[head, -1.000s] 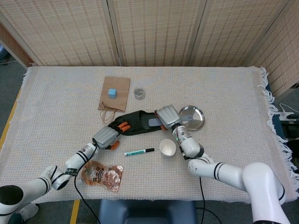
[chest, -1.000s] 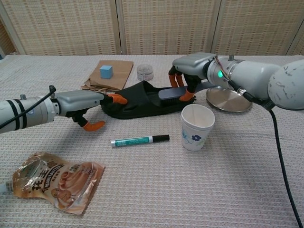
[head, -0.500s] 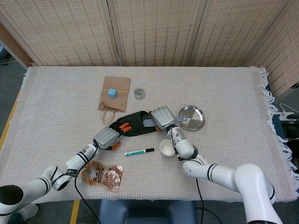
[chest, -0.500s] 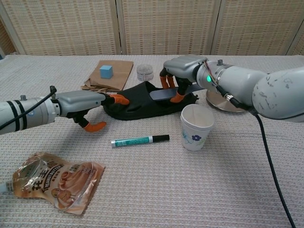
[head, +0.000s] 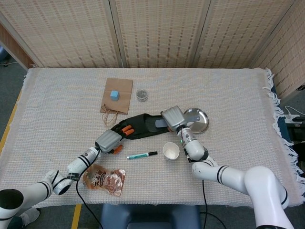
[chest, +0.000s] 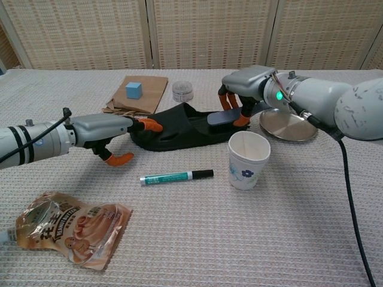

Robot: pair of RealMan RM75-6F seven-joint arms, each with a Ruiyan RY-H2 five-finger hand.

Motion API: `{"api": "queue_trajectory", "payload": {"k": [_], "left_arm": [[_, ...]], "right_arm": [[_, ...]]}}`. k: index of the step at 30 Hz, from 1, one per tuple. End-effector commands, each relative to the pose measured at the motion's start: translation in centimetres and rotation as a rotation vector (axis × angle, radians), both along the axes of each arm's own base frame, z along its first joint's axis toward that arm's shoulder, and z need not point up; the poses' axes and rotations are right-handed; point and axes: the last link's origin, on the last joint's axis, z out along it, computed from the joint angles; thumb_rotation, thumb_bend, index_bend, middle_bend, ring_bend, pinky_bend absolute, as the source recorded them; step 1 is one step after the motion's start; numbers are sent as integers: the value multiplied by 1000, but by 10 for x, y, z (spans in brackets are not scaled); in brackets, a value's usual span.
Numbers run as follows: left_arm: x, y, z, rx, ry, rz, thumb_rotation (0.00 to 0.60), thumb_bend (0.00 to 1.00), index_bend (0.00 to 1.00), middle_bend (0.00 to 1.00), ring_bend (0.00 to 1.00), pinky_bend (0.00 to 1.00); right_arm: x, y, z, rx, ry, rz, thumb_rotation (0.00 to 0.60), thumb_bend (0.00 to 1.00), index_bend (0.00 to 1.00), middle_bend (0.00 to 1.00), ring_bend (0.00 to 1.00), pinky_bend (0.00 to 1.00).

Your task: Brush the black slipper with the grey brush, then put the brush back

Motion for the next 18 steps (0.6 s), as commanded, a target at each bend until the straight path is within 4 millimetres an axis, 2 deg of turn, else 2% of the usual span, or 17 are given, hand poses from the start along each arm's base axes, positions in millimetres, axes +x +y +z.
{"api": "queue_trajectory", "payload": {"k": [1,6,10,18], "left_arm": [[0,0,0,1,-4,2,600,562,0,0,0,43],[1,0,-2,2,-13,2,600,561,0,0,0,43],[1,-1,-2,2,-9,-1,600,560,0,0,0,43],[0,-1,-1,8,0,0,600,560,0,0,0,43]], "right_arm": [[8,4,-10,20,-19,5,600,330,761,549,460,681],[23,10,-22,41,-95,9,600,330,761,549,460,681],[24,11,-23,38,-99,28,600,330,761,549,460,681],[-2,0,-5,-8,8,28,600,330,761,549,461,681]]}}
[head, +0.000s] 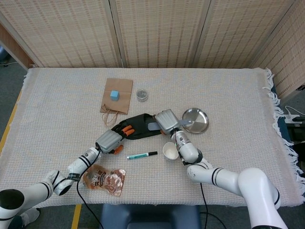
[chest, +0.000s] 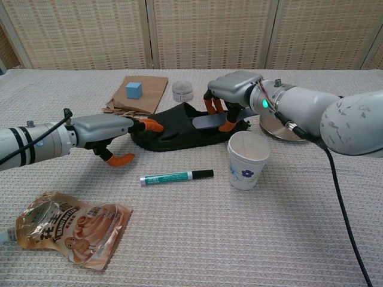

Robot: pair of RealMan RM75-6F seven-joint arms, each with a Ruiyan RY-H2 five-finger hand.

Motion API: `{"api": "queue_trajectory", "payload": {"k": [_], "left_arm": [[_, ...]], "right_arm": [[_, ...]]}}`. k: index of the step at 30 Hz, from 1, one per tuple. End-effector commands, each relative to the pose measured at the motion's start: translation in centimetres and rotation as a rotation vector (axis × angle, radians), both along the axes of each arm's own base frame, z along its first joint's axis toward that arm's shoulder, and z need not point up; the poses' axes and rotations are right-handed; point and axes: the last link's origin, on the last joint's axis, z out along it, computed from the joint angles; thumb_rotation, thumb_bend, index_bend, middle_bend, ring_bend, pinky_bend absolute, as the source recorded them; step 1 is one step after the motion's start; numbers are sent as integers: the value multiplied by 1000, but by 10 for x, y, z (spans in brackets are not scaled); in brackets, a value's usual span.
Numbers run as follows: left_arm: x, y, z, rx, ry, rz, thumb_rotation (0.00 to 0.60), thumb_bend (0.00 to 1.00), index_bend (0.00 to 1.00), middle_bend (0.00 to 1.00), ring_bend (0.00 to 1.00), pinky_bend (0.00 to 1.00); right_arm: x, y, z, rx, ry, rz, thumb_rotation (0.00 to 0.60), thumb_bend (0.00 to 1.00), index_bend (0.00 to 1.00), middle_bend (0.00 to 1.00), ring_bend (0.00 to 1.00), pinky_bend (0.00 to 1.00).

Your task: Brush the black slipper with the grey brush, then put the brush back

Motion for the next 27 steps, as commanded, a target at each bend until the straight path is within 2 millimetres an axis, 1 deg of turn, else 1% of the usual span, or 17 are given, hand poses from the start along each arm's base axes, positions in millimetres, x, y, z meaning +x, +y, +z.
{"api": "queue_trajectory", "payload": {"k": [1,4,6,9,13,17,21,23,26,27], "left_arm": [[0,0,0,2,2,1,600,559,0,0,0,44],[-1,0,1,4,2,3,600,560,0,0,0,44],[0,0,0,3,-2,5,600,561,0,0,0,44],[2,0,-1,2,-2,0,600,561,0,0,0,45],[2,-1,0,4,-2,-5,600,561,0,0,0,45],[2,-2,2,9,-3,-8,600,561,0,0,0,45],[2,-4,5,14,-6,-13,600,560,0,0,0,45],[3,-6,7,16,-7,-19,600,560,0,0,0,45],[3,-11,11,22,-12,-33,600,560,0,0,0,46],[3,-14,13,25,-17,-39,600,560,0,0,0,47]], "right_arm": [[-13,-4,8,-16,42,-15,600,331,761,549,461,681],[-19,-5,11,-18,61,-27,600,330,762,549,461,681],[-17,-4,10,-7,45,-37,600,330,762,549,461,681],[-9,0,4,20,-3,-47,600,330,762,549,461,681],[9,7,-6,52,-66,-32,600,330,761,549,461,681],[18,9,-7,50,-91,-4,600,330,761,549,461,681],[15,6,0,20,-58,18,600,330,761,549,461,681],[12,4,7,5,-47,18,600,330,760,549,461,681],[7,3,23,-27,-35,26,600,330,760,549,461,681],[4,3,31,-41,-33,28,600,330,760,549,461,681]]}}
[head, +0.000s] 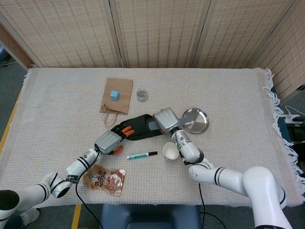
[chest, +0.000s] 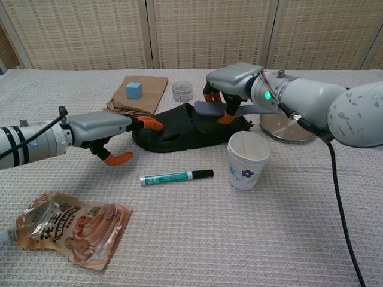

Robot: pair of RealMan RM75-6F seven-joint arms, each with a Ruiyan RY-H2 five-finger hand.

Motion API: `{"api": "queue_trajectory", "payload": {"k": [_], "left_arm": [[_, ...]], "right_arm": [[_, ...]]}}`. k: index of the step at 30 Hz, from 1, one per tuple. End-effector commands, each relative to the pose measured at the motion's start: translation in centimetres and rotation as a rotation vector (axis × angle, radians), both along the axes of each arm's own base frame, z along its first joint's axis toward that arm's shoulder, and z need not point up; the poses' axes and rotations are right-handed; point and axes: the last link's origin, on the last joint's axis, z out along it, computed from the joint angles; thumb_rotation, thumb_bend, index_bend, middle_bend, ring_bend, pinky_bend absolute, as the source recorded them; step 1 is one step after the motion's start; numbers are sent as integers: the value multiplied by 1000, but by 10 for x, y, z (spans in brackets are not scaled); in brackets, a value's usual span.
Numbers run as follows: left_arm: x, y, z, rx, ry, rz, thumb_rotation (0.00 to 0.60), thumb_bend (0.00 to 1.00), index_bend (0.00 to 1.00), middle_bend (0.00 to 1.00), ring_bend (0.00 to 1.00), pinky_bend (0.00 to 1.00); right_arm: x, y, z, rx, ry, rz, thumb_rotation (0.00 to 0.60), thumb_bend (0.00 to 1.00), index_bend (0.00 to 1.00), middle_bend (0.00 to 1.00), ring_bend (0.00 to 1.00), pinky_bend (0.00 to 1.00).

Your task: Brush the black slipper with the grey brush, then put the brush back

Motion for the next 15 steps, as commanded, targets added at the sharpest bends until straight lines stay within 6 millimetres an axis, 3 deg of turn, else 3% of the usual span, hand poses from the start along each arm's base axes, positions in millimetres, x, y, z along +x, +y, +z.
{"api": "queue_trajectory", "payload": {"k": [1,7,10,12,15], "left_arm": [[-1,-7,7,11,-10,-17,600,560,0,0,0,48],[2,-18,27,58,-53,-62,600,560,0,0,0,55],[2,-20,33,73,-46,-73,600,561,0,0,0,56],[-1,-26,50,115,-40,-87,600,562,0,0,0,56],[-13,-39,68,154,-28,-78,600,561,0,0,0,56]], "right_arm": [[-8,-1,24,-43,16,6,600,331,760,549,461,681],[-27,1,71,-124,117,26,600,331,759,549,461,682],[-35,2,81,-142,153,25,600,330,758,549,461,681],[-60,6,94,-166,214,-10,600,330,757,549,461,681],[-84,10,99,-175,240,-47,600,330,750,549,461,673]]}}
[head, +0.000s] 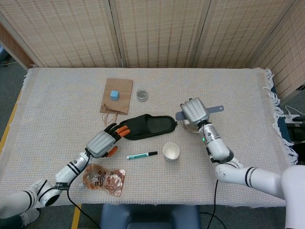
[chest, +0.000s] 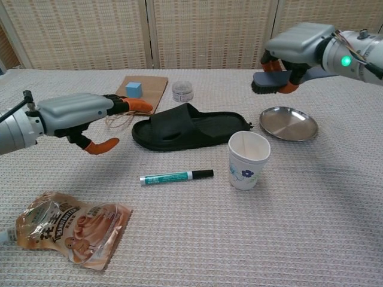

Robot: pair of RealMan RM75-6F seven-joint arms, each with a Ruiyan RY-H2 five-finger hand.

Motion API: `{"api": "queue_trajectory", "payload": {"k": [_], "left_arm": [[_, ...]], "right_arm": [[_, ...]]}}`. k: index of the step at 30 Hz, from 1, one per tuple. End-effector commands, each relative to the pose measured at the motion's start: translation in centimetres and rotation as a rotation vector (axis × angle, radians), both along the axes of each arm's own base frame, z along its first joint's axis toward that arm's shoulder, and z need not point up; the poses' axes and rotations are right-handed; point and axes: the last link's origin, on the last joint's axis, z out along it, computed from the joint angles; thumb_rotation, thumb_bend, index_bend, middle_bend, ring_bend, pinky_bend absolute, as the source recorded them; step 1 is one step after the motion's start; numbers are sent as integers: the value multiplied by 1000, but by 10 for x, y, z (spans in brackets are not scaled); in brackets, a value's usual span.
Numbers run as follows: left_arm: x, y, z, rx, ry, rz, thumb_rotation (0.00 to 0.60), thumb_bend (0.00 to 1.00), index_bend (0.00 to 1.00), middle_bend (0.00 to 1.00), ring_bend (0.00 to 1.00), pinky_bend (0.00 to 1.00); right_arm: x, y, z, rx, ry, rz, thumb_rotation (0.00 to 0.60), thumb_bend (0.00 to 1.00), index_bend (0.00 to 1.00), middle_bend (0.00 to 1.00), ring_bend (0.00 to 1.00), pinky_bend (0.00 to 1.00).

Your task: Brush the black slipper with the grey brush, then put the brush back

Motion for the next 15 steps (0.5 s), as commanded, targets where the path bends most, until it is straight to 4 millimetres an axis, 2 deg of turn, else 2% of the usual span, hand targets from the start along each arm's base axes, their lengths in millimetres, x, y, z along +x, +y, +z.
{"api": "queue_trajectory", "payload": {"k": [1,4,9,15], "left_arm": [[-18,-19,29,69,12,13,600,561,0,0,0,56],[-43,-36,48,113,9,53,600,561,0,0,0,56],[-77,-53,70,164,22,110,600,561,0,0,0,56],[-90,-60,73,167,24,129,600,560,0,0,0,56]], "right_arm": [[-30,5,6,-28,31,-46,600,331,747,549,461,657],[-54,5,3,-36,26,-94,600,330,739,549,460,610],[-80,0,-10,-37,10,-152,600,331,734,549,460,610],[-90,-6,-32,-29,-30,-181,600,330,718,549,460,610]]}}
